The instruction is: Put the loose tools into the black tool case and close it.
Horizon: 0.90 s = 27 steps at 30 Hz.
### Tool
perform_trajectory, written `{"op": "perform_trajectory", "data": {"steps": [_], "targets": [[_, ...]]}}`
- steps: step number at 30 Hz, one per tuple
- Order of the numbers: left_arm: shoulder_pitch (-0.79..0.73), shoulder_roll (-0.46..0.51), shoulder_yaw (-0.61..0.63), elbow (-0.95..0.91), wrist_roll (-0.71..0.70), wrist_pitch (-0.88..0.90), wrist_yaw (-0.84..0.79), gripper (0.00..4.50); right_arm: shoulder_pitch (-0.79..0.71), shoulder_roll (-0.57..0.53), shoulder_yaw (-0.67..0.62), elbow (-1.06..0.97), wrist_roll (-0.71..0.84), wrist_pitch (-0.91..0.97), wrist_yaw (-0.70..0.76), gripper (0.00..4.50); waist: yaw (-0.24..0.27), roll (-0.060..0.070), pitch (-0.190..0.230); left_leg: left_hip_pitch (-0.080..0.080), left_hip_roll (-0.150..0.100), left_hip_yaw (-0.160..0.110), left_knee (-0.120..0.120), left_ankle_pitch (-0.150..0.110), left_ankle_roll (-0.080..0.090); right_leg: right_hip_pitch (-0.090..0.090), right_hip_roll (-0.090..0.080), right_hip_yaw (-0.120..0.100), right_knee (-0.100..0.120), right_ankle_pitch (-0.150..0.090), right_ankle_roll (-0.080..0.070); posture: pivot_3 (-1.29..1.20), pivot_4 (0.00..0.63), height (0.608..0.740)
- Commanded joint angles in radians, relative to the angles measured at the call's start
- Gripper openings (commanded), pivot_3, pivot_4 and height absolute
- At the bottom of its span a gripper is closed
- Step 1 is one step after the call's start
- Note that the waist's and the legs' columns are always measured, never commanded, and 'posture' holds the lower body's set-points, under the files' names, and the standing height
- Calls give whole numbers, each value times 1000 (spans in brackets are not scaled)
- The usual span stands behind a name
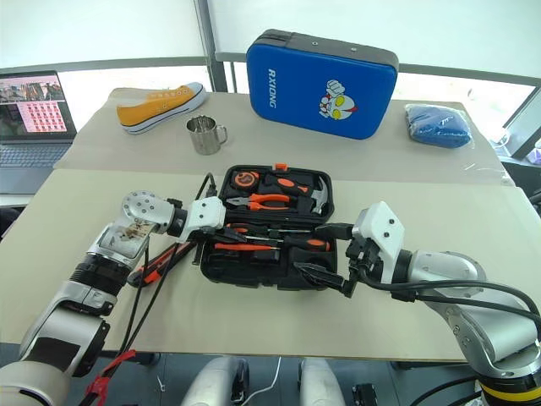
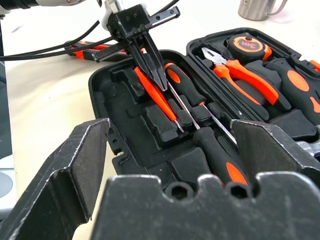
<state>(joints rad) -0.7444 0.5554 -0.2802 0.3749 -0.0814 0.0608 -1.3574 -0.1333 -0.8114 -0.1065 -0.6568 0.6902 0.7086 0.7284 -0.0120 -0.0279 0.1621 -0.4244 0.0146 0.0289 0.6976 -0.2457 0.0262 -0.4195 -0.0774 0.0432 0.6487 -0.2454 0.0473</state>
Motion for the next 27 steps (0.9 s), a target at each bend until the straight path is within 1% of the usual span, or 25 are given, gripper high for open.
{"op": "perform_trajectory", "data": {"steps": [1, 10, 13, 22, 27], "targets": [[0, 2, 48, -89, -64, 100, 2, 36, -5, 0, -27, -15, 9, -10, 2, 4500, 0, 0, 0, 0, 0, 0, 0, 0, 0, 0, 0, 0, 0, 0, 0, 0, 150, 739], [42, -9, 6, -92, -22, 90, 28, 36, -6, -1, -26, -17, 10, -8, 1, 4500, 1, 0, 0, 0, 0, 0, 0, 0, 0, 0, 0, 0, 0, 0, 0, 0, 150, 739], [58, -4, -19, -70, 11, 47, 34, 36, -5, -3, -28, -20, 13, -5, 0, 4500, 3, 0, 0, 0, 0, 0, 0, 0, 0, 0, 0, 0, 0, 0, 0, 0, 150, 739], [112, 16, -36, -52, 46, -31, 48, 36, 2, -3, -31, -20, 12, -6, -3, 4500, 2, 0, 0, 1, 0, 0, 0, 0, 0, 1, 0, 0, 0, 0, 0, 0, 150, 739], [115, 19, -29, -35, 46, -29, 69, 36, -4, -1, -27, -16, 11, -6, -4, 4500, 1, 0, 0, 2, 0, 0, 0, 0, 0, 2, 0, 0, 0, 0, 0, 0, 150, 739]]}}
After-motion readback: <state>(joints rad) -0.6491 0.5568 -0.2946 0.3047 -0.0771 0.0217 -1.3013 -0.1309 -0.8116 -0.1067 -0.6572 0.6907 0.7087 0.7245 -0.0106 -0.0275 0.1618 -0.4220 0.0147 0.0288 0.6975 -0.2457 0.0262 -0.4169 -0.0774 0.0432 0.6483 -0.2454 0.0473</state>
